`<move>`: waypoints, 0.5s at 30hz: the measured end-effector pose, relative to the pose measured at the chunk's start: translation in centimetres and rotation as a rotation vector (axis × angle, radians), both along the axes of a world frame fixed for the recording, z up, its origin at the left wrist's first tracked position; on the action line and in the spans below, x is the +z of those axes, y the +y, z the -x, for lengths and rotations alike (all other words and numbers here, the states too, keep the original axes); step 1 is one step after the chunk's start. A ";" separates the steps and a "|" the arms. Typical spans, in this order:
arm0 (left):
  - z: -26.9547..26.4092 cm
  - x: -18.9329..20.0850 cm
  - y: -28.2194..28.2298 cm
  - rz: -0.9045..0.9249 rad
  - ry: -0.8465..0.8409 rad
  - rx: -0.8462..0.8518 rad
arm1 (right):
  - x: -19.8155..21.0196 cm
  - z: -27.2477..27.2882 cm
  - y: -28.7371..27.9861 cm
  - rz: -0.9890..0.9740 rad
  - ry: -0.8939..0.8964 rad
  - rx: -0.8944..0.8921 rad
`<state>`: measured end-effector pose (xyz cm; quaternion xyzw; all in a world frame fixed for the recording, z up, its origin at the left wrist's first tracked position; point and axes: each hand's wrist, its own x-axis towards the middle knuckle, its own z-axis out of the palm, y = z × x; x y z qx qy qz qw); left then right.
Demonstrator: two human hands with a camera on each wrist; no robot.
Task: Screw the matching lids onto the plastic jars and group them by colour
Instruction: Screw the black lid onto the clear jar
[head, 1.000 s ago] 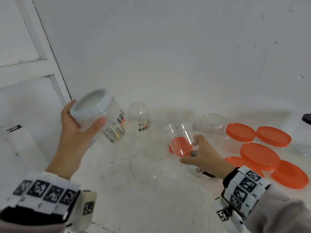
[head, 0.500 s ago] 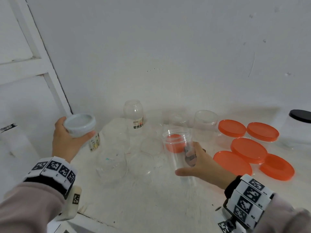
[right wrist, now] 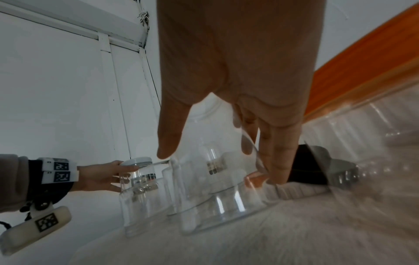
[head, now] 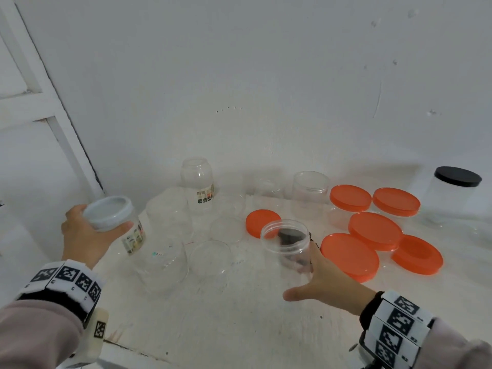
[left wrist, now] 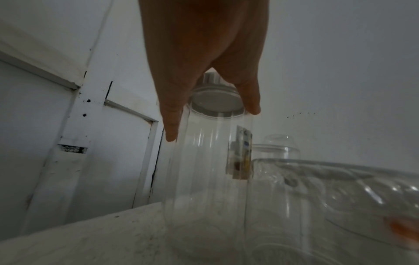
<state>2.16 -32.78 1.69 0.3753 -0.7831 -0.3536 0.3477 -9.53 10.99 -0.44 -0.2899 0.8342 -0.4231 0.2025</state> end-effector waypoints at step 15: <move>3.2 5.4 8.4 0.397 0.016 -0.124 | -1.7 -1.2 3.6 0.053 -0.017 0.008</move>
